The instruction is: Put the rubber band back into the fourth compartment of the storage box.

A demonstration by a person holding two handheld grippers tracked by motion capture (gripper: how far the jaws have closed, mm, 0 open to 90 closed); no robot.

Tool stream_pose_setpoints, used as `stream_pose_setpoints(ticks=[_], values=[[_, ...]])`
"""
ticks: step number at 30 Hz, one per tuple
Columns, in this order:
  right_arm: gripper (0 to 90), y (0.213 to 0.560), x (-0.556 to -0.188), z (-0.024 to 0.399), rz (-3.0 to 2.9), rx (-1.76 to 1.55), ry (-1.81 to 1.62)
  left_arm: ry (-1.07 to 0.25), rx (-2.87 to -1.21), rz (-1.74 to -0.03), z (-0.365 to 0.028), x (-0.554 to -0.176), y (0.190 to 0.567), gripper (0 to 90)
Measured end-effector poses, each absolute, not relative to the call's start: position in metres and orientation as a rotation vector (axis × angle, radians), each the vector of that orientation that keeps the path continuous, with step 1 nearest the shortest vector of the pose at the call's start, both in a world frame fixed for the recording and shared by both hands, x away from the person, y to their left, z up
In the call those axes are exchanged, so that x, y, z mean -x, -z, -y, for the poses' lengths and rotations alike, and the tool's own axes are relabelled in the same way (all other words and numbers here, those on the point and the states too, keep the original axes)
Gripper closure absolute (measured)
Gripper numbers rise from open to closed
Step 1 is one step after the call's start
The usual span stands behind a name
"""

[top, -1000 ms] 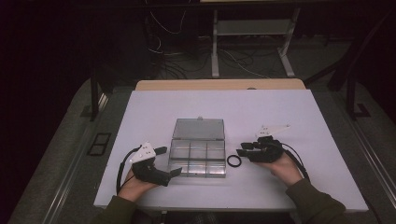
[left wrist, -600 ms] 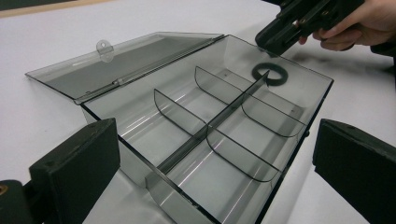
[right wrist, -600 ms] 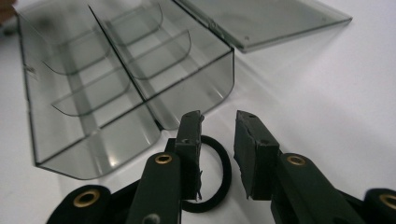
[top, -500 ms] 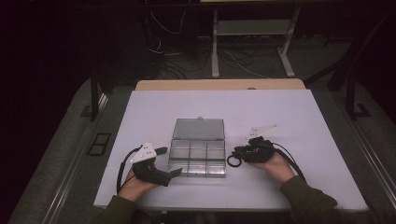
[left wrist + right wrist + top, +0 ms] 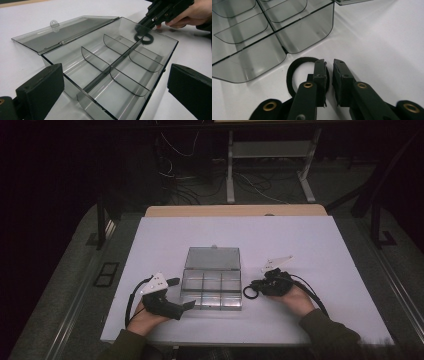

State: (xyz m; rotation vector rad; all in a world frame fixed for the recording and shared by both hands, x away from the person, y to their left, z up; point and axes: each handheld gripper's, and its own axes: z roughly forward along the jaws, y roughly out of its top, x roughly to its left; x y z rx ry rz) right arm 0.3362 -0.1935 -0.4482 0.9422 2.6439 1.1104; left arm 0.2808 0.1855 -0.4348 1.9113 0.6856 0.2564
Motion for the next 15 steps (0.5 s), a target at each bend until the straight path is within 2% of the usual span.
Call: stream_pose_setpoints(ticks=[5, 15], values=[[84.4, 0.4487, -0.3343, 0.1927, -2.632, -0.909, -1.096, -0.257, -1.915, -0.685, -0.1860, -0.2808, 0.4346, 0.0], [84.7, 0.4459, -0.3334, 0.1953, -2.624, -0.915, -1.117, -0.261, -1.915, -0.683, -0.1864, -0.2803, 0.4340, 0.0]])
